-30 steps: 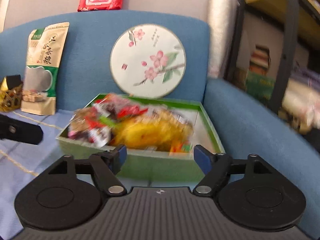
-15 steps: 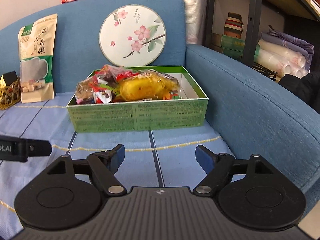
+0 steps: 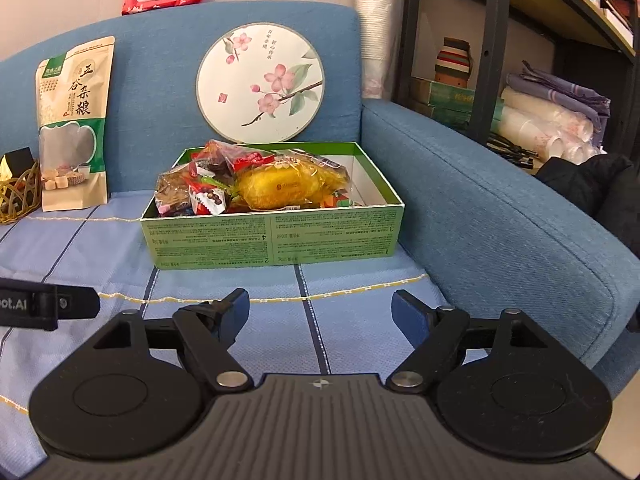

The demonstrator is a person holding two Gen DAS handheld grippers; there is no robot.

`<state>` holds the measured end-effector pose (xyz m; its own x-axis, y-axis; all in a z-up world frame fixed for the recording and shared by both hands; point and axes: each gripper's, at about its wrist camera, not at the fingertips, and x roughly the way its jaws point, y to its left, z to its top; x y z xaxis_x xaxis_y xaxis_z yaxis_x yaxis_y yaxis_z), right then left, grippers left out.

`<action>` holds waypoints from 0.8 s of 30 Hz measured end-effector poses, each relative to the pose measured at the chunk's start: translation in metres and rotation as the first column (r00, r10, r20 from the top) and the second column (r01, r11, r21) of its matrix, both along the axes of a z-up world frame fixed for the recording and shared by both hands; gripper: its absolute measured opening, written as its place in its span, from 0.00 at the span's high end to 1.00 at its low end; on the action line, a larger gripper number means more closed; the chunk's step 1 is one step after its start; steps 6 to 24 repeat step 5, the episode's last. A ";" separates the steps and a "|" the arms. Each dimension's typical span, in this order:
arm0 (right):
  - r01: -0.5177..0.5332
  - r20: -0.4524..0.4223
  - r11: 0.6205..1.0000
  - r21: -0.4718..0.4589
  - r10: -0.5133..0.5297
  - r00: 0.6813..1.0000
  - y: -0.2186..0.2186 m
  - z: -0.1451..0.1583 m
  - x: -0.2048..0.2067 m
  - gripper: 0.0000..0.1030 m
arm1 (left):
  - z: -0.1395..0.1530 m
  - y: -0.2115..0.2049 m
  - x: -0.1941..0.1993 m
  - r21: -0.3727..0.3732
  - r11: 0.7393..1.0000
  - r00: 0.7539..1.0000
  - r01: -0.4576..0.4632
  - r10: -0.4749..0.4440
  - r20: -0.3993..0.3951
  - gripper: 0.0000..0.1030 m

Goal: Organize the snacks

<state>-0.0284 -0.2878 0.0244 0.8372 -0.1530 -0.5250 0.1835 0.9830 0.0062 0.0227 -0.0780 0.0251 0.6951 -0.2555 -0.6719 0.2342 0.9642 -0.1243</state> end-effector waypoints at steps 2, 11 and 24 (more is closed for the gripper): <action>-0.002 0.005 1.000 -0.006 0.002 1.000 0.001 0.002 -0.001 0.00 | 0.002 0.001 -0.003 0.003 1.000 1.000 -0.001 0.001 0.010 0.00; 0.001 0.016 1.000 -0.017 -0.001 1.000 0.004 0.007 -0.004 0.00 | 0.006 0.003 -0.006 -0.002 1.000 1.000 0.001 -0.001 0.020 0.00; 0.001 0.016 1.000 -0.017 -0.001 1.000 0.004 0.007 -0.004 0.00 | 0.006 0.003 -0.006 -0.002 1.000 1.000 0.001 -0.001 0.020 0.00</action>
